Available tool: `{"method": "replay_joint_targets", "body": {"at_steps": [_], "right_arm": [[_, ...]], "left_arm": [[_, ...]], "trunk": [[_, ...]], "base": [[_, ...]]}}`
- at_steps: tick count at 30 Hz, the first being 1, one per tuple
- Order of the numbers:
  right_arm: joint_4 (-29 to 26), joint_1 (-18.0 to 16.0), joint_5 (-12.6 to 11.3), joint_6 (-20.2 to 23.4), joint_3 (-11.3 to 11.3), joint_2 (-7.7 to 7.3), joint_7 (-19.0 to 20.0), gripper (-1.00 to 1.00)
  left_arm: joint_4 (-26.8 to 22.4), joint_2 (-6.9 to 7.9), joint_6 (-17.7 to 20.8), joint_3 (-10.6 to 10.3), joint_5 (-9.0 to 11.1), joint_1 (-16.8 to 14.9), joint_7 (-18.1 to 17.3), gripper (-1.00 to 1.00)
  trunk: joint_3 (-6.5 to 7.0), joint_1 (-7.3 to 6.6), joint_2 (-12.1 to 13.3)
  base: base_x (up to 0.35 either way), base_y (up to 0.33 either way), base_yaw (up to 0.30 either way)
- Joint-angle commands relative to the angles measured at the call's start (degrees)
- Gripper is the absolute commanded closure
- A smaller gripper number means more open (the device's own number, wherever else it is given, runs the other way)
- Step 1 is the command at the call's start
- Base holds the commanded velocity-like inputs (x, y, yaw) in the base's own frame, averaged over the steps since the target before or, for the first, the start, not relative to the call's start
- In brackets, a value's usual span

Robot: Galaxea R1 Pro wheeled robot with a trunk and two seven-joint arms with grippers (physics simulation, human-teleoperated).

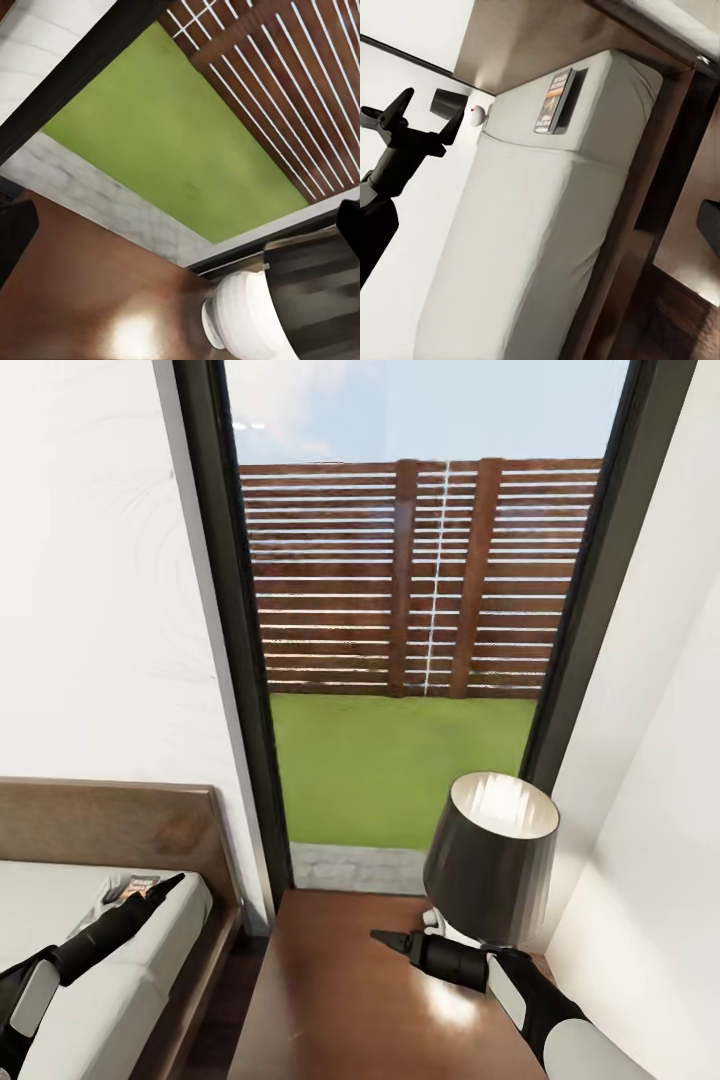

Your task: In the bedroom, move the book from the bed onto either nightstand, and place the two sandals side by side next to the bed.

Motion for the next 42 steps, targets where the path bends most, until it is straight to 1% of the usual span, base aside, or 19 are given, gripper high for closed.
{"method": "replay_joint_targets", "body": {"at_steps": [1, 7, 21, 25, 35, 37, 42], "right_arm": [[0.0, 0.0, -0.3, 0.5, -0.1, 0.01, 0.1, -1.0], [0.0, 0.0, -0.3, 0.5, -0.1, -0.06, 0.1, -1.0], [0.0, 0.0, -0.4, 0.5, -0.1, 0.01, 0.1, -1.0], [0.0, 0.0, -0.4, 0.5, -0.1, 0.01, 0.1, -1.0], [0.0, 0.0, -0.4, 0.5, 0.0, 0.01, 0.1, -1.0], [0.0, 0.0, -0.3, 0.5, 0.0, 0.01, 0.1, -1.0], [0.0, 0.0, -0.3, 0.5, 0.0, 0.01, 0.1, -1.0]], "left_arm": [[0.0, 0.0, 0.5, 0.1, 0.3, 0.0, -0.1, -1.0], [0.0, 0.0, 0.5, 0.1, 0.3, 0.0, -0.1, -1.0], [0.0, -0.04, 0.5, 0.0, 0.3, 0.0, -0.2, -1.0], [0.0, -0.08, 0.4, -0.8, 0.3, 0.0, -0.2, -1.0], [0.0, -0.09, 0.4, -1.7, 0.3, 0.0, -0.1, -1.0], [0.0, -0.09, 0.4, -2.2, 0.4, 0.0, -0.1, -1.0], [0.0, -0.09, 0.4, -2.5, 0.4, 0.0, -0.1, -1.0]], "trunk": [[-0.06, 0.0, 0.0], [-0.06, 0.0, 0.0], [-0.06, 0.0, 0.0], [-0.06, 0.0, 0.0], [-0.06, 0.0, 0.0], [-0.06, 0.0, 0.0], [-0.06, 0.0, 0.0]], "base": [[0.033, 0.0, 0.0], [0.101, 0.0, 0.0], [0.031, 0.0, 0.0], [0.155, 0.0, 0.0], [0.046, 0.0, 0.0], [0.233, 0.0, 0.0], [0.303, 0.037, 0.0]]}}
